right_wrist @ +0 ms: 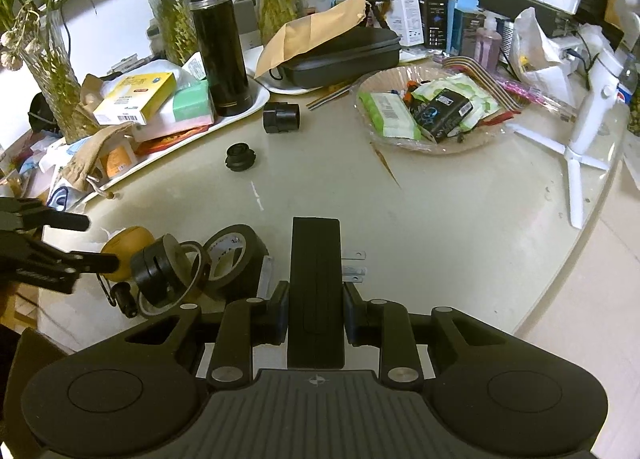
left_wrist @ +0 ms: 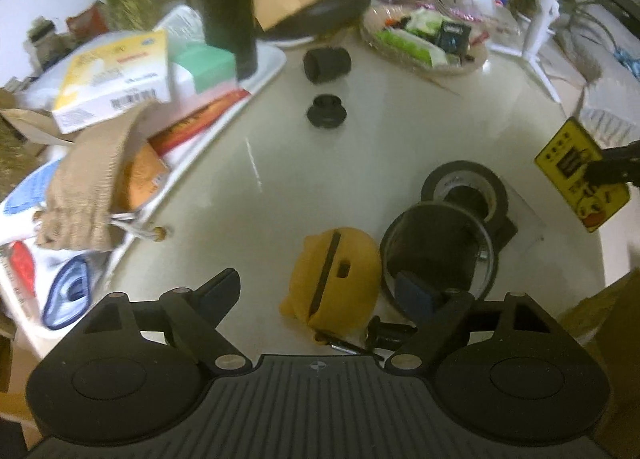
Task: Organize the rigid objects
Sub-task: 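Close the left tool on the yellow plastic piece and lift it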
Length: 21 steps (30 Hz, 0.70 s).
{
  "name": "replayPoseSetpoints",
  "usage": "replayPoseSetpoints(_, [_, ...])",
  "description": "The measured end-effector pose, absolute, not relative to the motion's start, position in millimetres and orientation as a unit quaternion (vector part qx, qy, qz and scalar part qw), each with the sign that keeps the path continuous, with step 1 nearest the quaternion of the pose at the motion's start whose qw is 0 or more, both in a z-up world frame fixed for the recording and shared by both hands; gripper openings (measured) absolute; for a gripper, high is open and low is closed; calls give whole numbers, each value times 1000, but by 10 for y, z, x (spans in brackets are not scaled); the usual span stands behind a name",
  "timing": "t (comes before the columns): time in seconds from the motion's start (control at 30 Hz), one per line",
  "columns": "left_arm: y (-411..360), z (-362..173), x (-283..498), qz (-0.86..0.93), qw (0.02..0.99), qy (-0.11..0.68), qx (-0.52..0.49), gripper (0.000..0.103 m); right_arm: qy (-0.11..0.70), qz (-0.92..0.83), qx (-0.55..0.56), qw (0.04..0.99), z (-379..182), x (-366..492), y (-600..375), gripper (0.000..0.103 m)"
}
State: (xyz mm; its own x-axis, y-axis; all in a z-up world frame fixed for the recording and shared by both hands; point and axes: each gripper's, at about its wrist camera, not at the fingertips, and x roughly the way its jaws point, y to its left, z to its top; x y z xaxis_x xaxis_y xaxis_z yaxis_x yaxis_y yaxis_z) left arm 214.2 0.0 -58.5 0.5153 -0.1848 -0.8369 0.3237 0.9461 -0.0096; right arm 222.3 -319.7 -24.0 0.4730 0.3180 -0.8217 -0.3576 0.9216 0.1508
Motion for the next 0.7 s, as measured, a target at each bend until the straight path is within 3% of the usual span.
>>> replayPoseSetpoints(0.17, [10, -704, 2285, -158, 858, 485, 63, 84, 472, 197, -13, 859, -211, 2180, -3257, 29])
replayPoseSetpoints(0.3, [23, -804, 2374, -163, 848, 501, 47, 77, 468, 196, -7, 862, -175, 2170, -3301, 29])
replayPoseSetpoints(0.5, [40, -834, 2411, -179, 843, 508, 17, 55, 468, 195, 2, 862, -174, 2156, -3331, 29])
replayPoseSetpoints(0.7, [41, -763, 2340, -154, 850, 503, 31, 55, 467, 199, -1, 862, -146, 2114, -3335, 29])
